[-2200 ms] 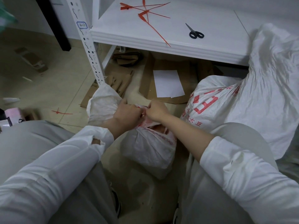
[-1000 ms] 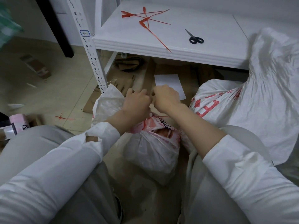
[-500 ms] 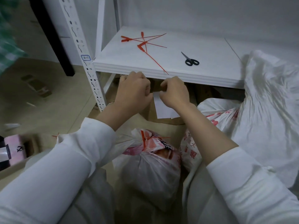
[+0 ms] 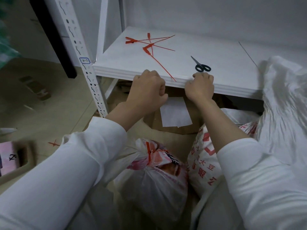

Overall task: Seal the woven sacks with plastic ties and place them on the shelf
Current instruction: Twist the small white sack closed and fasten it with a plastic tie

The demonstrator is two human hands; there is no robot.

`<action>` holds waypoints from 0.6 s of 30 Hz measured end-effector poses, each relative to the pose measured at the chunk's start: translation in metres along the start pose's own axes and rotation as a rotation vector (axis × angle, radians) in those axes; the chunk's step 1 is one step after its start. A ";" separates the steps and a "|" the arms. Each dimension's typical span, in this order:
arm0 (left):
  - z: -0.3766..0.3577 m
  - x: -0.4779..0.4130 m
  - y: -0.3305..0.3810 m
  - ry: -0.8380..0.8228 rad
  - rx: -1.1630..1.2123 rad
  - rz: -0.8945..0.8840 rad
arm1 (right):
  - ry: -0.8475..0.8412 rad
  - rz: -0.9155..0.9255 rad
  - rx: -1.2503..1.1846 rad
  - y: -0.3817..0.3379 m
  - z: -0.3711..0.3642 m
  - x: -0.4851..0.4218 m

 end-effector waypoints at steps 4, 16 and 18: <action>-0.005 -0.017 -0.002 -0.003 0.022 0.030 | 0.000 0.038 0.026 0.004 -0.011 -0.032; -0.028 -0.029 0.007 -0.060 0.072 0.001 | -0.149 0.042 0.093 0.029 -0.041 -0.077; -0.028 -0.028 0.006 -0.054 0.072 0.000 | -0.080 0.024 0.060 0.028 -0.031 -0.079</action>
Point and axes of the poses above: each hand's wrist, its own x-axis away from the middle knuckle, its own z-axis out of the back of the hand, y = z × x, the point moved 10 cm from there along -x, towards the middle knuckle, and after that the axes turned 10 degrees about -x, right-handed, at the moved point
